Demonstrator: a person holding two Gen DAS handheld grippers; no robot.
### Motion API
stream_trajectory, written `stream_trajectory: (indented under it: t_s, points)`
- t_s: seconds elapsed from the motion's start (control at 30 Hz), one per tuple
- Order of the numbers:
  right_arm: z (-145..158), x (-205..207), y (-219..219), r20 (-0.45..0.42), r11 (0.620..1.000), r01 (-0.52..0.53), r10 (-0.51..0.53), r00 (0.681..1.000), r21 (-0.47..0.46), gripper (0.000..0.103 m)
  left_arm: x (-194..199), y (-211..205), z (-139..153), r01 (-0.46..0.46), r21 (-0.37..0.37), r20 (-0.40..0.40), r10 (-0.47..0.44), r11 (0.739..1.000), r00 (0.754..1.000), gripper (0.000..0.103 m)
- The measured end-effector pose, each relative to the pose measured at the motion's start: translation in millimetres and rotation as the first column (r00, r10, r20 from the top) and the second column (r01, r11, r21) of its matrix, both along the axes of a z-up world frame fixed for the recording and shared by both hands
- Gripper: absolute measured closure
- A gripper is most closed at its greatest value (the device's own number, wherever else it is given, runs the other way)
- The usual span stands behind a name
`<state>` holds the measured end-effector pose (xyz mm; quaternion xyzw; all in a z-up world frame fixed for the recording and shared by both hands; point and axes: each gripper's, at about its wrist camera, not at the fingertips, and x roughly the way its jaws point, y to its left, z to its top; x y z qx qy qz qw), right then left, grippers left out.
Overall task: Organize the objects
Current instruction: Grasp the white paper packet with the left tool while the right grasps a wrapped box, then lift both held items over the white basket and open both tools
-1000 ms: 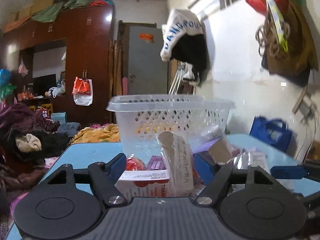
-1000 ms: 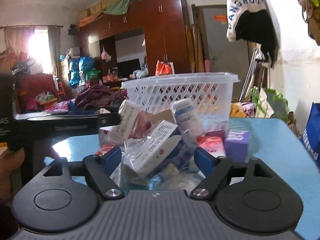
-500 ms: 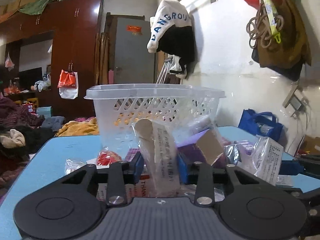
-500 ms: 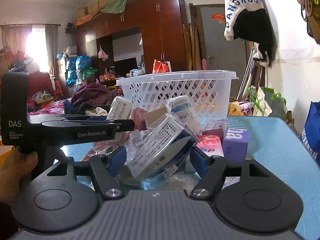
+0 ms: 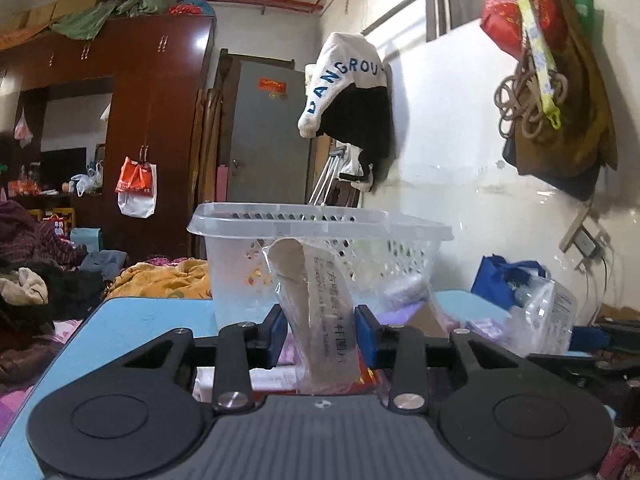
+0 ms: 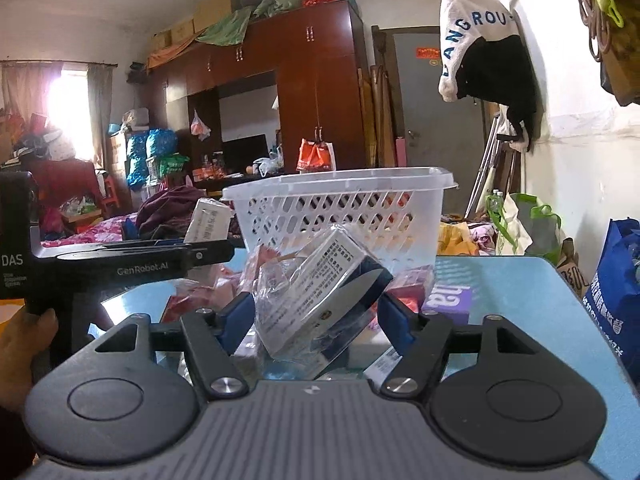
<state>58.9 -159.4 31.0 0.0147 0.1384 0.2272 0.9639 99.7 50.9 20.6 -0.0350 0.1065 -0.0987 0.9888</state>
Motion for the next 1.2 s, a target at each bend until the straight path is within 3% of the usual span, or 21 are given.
stream_trajectory:
  t_s: [0.33,0.53,0.67,0.8,1.03,1.1,1.13,1.17,1.2]
  points:
    - [10,5,-4,0.009,1.000,0.007,-0.007,1.000,-0.008,0.033,2,11,13,0.019,-0.041,0.015,-0.018,0.999,1.000,0.062]
    - [43,28,2,0.033,0.999,-0.001,0.003,0.999,-0.053,0.034,11,13,49,0.042,-0.052,0.037,-0.040,0.998,0.999,0.062]
    - [82,64,12,0.093,0.996,0.015,-0.007,0.996,-0.085,0.034,47,17,87,0.051,-0.087,-0.027,-0.054,0.995,0.998,0.062]
    - [103,119,30,0.100,0.990,0.049,-0.036,0.994,-0.131,0.036,97,15,105,0.006,-0.069,-0.106,-0.013,0.998,0.994,0.062]
    - [82,190,47,-0.028,0.970,0.084,-0.093,0.995,-0.230,0.039,155,8,92,-0.038,-0.017,-0.230,0.033,0.999,0.973,0.061]
    - [76,193,48,-0.040,0.967,0.082,-0.094,0.995,-0.241,0.037,161,5,88,-0.027,-0.018,-0.238,0.022,0.999,0.971,0.055]
    - [75,191,48,-0.041,0.965,0.079,-0.092,0.995,-0.248,0.037,160,4,87,-0.021,-0.012,-0.229,0.018,1.000,0.973,0.034]
    - [74,187,48,-0.027,0.964,0.091,-0.101,0.995,-0.250,0.030,158,3,86,-0.029,-0.003,-0.213,0.027,1.000,0.977,0.014]
    - [76,181,46,0.001,0.962,0.111,-0.114,0.993,-0.248,0.016,155,5,87,-0.045,0.005,-0.191,0.046,0.999,0.981,0.010]
